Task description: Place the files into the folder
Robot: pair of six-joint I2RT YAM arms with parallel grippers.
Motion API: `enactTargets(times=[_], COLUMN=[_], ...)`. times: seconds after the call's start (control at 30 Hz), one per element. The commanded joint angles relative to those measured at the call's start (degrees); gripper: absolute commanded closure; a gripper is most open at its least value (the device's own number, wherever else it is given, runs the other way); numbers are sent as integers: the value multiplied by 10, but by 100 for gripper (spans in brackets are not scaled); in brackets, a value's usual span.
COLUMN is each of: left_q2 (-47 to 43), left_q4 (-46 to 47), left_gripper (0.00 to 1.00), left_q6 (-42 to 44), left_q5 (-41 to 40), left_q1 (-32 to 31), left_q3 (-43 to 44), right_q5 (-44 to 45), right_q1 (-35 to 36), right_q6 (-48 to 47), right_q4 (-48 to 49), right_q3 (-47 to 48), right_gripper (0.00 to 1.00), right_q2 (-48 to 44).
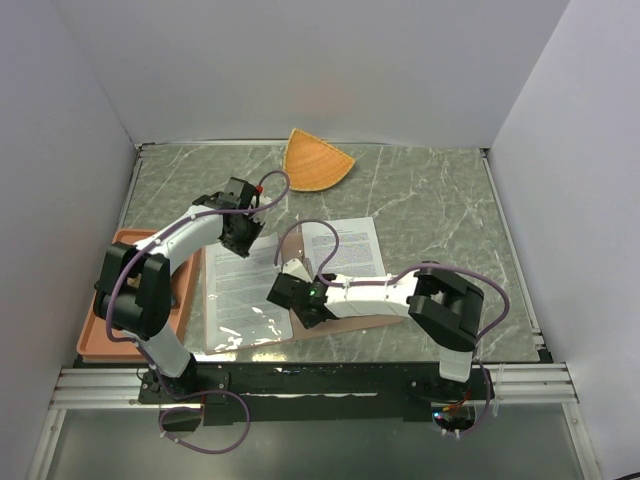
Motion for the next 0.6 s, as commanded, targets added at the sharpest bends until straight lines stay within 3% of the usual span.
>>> enactTargets(times=[0.0, 0.57], left_q2=[-25, -24], left_q4=[7, 0], left_gripper=[94, 93], left_q6=[0, 0], left_q5=[-12, -2], left_q1=[3, 3], left_q3=[1, 11], right_q5=[1, -1], right_q1=[6, 29], right_q6=[23, 37], right_q4=[3, -5], right_q3=[-18, -8], right_gripper=[100, 100], right_q2=[-43, -38])
